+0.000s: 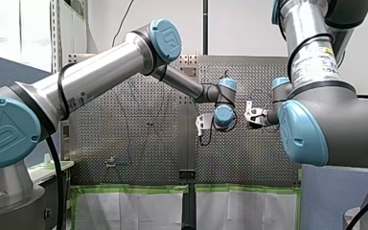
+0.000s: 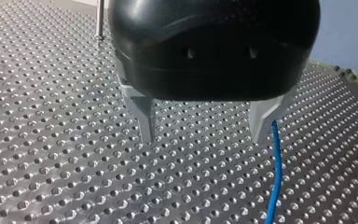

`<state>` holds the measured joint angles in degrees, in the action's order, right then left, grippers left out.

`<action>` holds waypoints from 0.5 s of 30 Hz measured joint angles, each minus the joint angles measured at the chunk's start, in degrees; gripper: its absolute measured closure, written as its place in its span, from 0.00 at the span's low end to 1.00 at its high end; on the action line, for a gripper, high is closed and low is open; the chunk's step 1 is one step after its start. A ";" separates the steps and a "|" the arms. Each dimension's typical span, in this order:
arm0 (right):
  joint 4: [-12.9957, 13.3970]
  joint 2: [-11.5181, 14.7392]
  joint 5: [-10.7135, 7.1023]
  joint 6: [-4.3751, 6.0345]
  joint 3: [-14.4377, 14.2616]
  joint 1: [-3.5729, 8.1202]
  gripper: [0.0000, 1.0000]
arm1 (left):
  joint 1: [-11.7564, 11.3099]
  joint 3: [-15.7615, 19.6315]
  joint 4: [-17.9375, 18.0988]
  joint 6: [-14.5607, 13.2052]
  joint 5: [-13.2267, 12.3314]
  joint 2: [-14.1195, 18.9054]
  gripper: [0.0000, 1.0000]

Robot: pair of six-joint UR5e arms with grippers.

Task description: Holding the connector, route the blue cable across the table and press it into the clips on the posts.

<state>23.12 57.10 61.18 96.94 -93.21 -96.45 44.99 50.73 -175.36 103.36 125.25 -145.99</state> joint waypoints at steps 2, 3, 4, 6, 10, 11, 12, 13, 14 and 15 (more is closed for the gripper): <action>0.00 0.00 0.00 0.01 0.00 0.00 1.00 | -0.02 -0.02 -0.28 0.93 -0.01 -0.02 0.02; 0.01 0.00 0.00 0.01 0.00 -0.01 1.00 | -0.01 -0.02 -0.53 1.29 0.00 -0.01 0.02; 0.02 0.00 0.00 0.01 0.00 0.00 1.00 | 0.02 -0.02 -0.88 1.65 0.01 0.00 0.02; 0.05 -0.01 0.01 0.02 0.00 -0.01 1.00 | 0.16 -0.02 -1.82 2.36 0.08 0.05 0.02; 0.08 -0.04 0.01 0.02 0.00 -0.01 1.00 | 0.69 0.25 -4.10 3.00 1.25 0.38 0.02; 0.08 -0.05 0.01 0.02 0.00 -0.01 1.00 | 0.85 0.57 -4.70 3.13 1.86 0.60 0.02; 0.08 -0.06 0.02 0.02 0.00 -0.01 1.00 | 0.94 0.88 -4.94 3.21 2.32 0.85 0.02; 0.09 -0.06 0.04 0.02 -0.01 -0.01 1.00 | 1.00 1.26 -5.01 3.29 2.79 1.15 0.02; 0.08 -0.06 0.04 0.01 0.00 -0.01 1.00 | 1.03 1.83 -4.87 3.32 3.30 1.65 0.02; 0.09 -0.07 0.04 0.01 -0.01 -0.01 1.00 | 1.02 2.27 -4.62 3.26 3.49 2.07 0.02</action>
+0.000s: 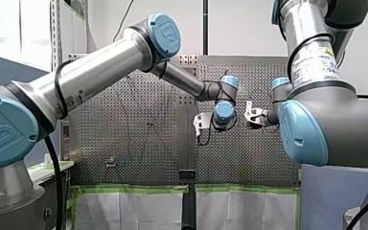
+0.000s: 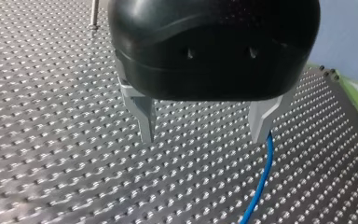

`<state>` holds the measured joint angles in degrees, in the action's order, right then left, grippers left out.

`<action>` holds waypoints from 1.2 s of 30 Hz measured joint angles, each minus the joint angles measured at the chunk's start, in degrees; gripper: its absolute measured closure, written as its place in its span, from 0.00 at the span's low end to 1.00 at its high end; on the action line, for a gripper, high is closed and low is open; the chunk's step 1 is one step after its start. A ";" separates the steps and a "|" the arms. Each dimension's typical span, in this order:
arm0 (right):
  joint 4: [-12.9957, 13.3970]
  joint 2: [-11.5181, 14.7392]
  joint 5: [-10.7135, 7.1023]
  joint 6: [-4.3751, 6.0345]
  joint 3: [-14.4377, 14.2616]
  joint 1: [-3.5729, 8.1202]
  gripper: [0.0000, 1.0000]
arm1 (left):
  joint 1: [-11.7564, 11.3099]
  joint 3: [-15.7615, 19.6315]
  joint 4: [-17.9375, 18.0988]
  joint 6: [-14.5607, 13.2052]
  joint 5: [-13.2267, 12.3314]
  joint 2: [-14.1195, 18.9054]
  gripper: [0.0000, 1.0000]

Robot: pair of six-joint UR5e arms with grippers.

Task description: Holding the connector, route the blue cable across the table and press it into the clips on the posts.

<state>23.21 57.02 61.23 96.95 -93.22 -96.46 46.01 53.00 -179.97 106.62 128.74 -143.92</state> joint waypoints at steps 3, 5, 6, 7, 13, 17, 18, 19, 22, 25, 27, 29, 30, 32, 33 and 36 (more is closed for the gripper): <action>0.02 0.00 0.02 -0.03 0.00 0.00 1.00 | 0.11 1.73 1.40 -0.85 -0.60 1.68 0.02; 0.02 0.01 0.02 -0.06 0.00 0.00 1.00 | 0.28 3.06 2.68 -1.36 -1.56 2.88 0.02; 0.02 0.00 0.03 -0.09 0.00 0.00 1.00 | 0.37 3.64 3.24 -1.52 -1.90 3.23 0.02; 0.02 0.00 0.02 -0.10 0.00 0.00 1.00 | 0.47 4.23 3.84 -1.62 -2.17 3.49 0.02; 0.01 -0.01 -0.03 -0.16 0.00 0.00 1.00 | 1.34 8.19 7.67 -1.45 -2.70 4.06 0.02; 0.00 -0.02 -0.04 -0.16 0.01 0.00 1.00 | 1.53 9.84 9.11 -1.63 -2.58 4.05 0.02; 0.00 -0.01 -0.04 -0.17 0.00 0.00 1.00 | 1.53 9.99 9.40 -1.73 -2.60 4.03 0.02; 0.01 -0.01 -0.02 -0.18 0.00 0.00 1.00 | 1.52 10.08 9.71 -1.83 -2.62 4.01 0.02; 0.03 -0.01 -0.02 -0.22 0.00 0.00 1.00 | 1.34 10.20 10.65 -2.09 -2.70 4.01 0.02; 0.05 -0.01 -0.02 -0.24 0.00 0.00 1.00 | 1.22 10.20 11.43 -2.23 -2.70 4.00 0.02; 0.07 -0.01 -0.03 -0.25 0.00 0.00 1.00 | 1.27 10.20 11.84 -2.28 -2.53 3.97 0.02; 0.08 -0.01 -0.04 -0.25 0.00 0.00 1.00 | 1.27 10.21 12.15 -2.33 -2.29 3.87 0.02; 0.08 0.00 -0.03 -0.25 0.00 0.00 1.00 | 1.28 10.21 12.23 -2.34 -2.09 3.85 0.02; 0.05 0.01 -0.03 -0.25 0.00 0.00 1.00 | 1.34 10.15 12.40 -2.50 -1.34 3.82 0.02; 0.04 0.01 -0.03 -0.25 0.00 0.00 1.00 | 1.37 10.08 12.53 -2.56 -0.99 3.82 0.02; 0.03 0.04 -0.04 -0.25 0.01 0.00 1.00 | 1.31 9.47 13.00 -2.68 -0.27 3.72 0.02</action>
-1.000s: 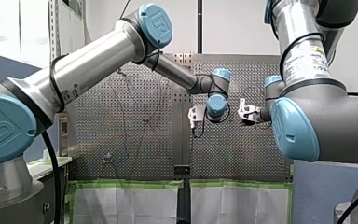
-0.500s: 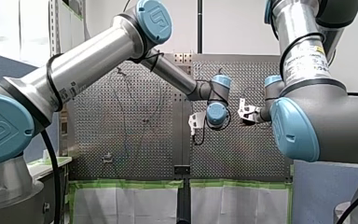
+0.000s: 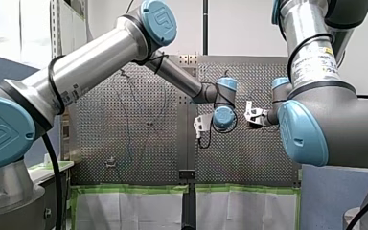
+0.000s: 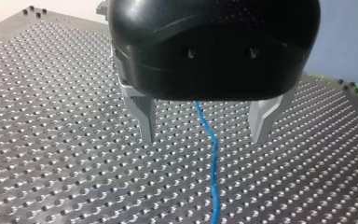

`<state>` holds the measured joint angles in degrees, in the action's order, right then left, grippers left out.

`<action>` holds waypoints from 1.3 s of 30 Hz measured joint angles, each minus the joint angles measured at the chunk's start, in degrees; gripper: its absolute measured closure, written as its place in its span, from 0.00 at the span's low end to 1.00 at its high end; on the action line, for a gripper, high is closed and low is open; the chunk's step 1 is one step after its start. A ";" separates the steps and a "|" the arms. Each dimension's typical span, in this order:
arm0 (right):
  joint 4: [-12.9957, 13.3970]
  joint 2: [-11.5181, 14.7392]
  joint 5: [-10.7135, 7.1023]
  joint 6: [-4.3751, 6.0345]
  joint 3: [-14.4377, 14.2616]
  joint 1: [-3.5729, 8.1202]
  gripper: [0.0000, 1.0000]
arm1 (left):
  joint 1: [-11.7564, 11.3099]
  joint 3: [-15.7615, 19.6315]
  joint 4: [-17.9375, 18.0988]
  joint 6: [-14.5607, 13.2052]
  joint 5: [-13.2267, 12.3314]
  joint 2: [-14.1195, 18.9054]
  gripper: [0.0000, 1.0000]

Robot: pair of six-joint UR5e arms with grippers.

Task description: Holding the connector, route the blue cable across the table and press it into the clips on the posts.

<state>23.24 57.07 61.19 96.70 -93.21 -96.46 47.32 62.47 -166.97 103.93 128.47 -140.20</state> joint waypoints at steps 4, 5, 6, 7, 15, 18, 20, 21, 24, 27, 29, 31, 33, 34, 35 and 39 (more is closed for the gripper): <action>0.03 0.02 0.00 0.00 0.00 0.00 1.00 | -0.27 -1.74 -0.25 -0.04 0.01 -0.44 0.02; 0.03 0.03 0.00 0.01 0.00 0.01 1.00 | -0.22 -2.42 -0.72 -0.04 -0.07 -0.83 0.02; 0.01 0.03 0.00 0.03 0.00 0.01 1.00 | -0.15 -2.98 -1.14 -0.04 -0.15 -1.23 0.02; 0.01 0.02 0.00 0.04 0.00 0.01 1.00 | -0.07 -3.55 -1.62 -0.03 -0.21 -1.68 0.02; -0.01 0.03 0.00 -0.04 0.00 -0.01 1.00 | -0.31 -7.99 -5.04 0.67 -0.18 -5.88 0.02; 0.03 0.03 0.00 -0.03 -0.01 -0.12 1.00 | -0.67 -9.74 -4.88 0.93 0.78 -7.39 0.02; 0.04 0.03 0.00 -0.02 -0.01 -0.20 1.00 | -0.85 -11.00 -4.47 1.07 1.31 -7.91 0.02; 0.05 0.03 0.00 -0.03 -0.01 -0.23 1.00 | -0.91 -11.52 -4.33 1.10 1.45 -8.03 0.02; 0.06 0.03 0.00 -0.06 0.01 -0.25 1.00 | -1.14 -13.27 -4.08 1.15 1.68 -8.23 0.02; 0.06 0.03 0.00 -0.08 0.02 -0.26 1.00 | -1.37 -14.31 -4.10 1.17 1.57 -8.60 0.02; 0.06 0.03 0.00 -0.06 0.01 -0.26 1.00 | -1.47 -14.98 -4.51 1.19 1.18 -9.32 0.02; 0.06 0.03 0.00 -0.03 0.01 -0.24 1.00 | -1.49 -15.70 -5.12 1.26 0.83 -10.09 0.02; 0.07 0.03 0.00 -0.02 0.01 -0.18 1.00 | -1.56 -16.62 -5.93 1.47 0.56 -11.09 0.02; 0.06 0.03 0.00 -0.01 0.01 -0.15 1.00 | -1.60 -16.93 -6.16 1.59 0.46 -11.56 0.02; 0.06 0.03 0.00 -0.01 0.00 -0.13 1.00 | -1.66 -17.20 -6.33 1.80 0.38 -12.15 0.02; 0.06 0.03 -0.01 0.00 0.00 -0.09 1.00 | -1.89 -17.68 -6.38 2.33 0.36 -13.12 0.02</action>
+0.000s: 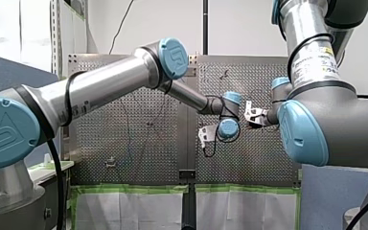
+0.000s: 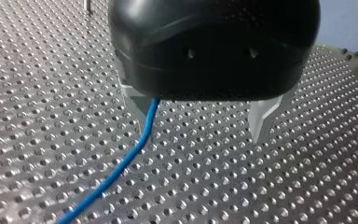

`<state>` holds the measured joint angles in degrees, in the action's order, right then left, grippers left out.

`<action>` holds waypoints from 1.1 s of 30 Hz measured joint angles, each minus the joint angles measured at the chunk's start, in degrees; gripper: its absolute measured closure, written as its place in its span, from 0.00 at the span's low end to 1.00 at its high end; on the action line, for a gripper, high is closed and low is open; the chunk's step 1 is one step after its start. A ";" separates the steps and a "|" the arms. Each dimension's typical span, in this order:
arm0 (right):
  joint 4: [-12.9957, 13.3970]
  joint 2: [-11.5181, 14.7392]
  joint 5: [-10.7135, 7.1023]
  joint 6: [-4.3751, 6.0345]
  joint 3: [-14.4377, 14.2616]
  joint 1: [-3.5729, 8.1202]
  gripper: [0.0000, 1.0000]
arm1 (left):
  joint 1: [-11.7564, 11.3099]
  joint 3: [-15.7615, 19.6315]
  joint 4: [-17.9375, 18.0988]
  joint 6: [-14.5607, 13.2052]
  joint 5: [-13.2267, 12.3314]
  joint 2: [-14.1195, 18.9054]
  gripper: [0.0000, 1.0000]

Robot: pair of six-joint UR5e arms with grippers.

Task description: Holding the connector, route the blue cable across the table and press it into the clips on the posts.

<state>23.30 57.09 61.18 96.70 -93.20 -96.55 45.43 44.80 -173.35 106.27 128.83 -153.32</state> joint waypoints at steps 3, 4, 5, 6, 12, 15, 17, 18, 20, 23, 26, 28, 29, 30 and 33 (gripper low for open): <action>0.00 0.00 0.00 0.00 0.00 0.01 1.00 | -0.14 -0.36 -0.08 0.12 0.07 -0.15 0.02; 0.00 0.00 0.00 0.00 -0.01 0.02 1.00 | -0.17 -0.49 -0.16 0.13 0.08 -0.17 0.02; 0.00 0.00 0.00 0.00 -0.01 0.01 1.00 | -0.19 -0.66 -0.27 0.14 0.10 -0.17 0.02; 0.00 0.00 0.00 0.00 -0.01 0.01 1.00 | -0.20 -0.78 -0.33 0.14 0.12 -0.17 0.02; 0.00 0.00 0.00 0.03 -0.01 -0.09 1.00 | -0.22 -1.55 -0.36 -0.16 1.12 -0.16 0.15; 0.00 0.00 0.02 0.06 -0.01 -0.11 1.00 | -0.17 -2.20 -0.34 -0.68 2.29 -0.16 0.35; 0.00 0.00 0.02 0.08 -0.01 -0.12 1.00 | -0.08 -2.66 -0.34 -0.98 2.89 -0.15 0.58; 0.00 0.00 0.04 0.08 -0.01 -0.14 1.00 | -0.05 -2.86 -0.34 -1.06 3.12 -0.15 0.58; 0.01 0.00 0.05 0.12 -0.01 -0.16 1.00 | 0.02 -3.25 -0.34 -1.17 3.51 -0.16 0.79; 0.05 0.00 0.07 0.21 -0.01 -0.15 1.00 | 0.07 -3.46 -0.33 -1.17 3.78 -0.16 1.00; 0.08 0.00 0.08 0.25 -0.01 -0.12 1.00 | 0.18 -3.34 -0.25 -1.07 3.88 -0.16 1.00; 0.09 0.00 0.09 0.25 -0.01 -0.11 1.00 | 0.24 -3.26 -0.21 -1.04 3.90 -0.16 1.00; 0.09 0.00 0.09 0.26 -0.01 -0.10 1.00 | 0.27 -3.22 -0.19 -1.03 3.91 -0.16 1.00; 0.08 0.00 0.09 0.26 -0.01 -0.10 1.00 | 0.29 -3.20 -0.21 -1.00 3.94 -0.16 1.00; 0.09 0.00 0.09 0.30 -0.01 -0.07 1.00 | 0.39 -3.15 -0.46 -0.83 4.58 0.00 1.00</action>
<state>23.39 57.10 61.27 97.00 -93.21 -96.62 45.82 41.65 -173.81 105.44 133.42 -153.32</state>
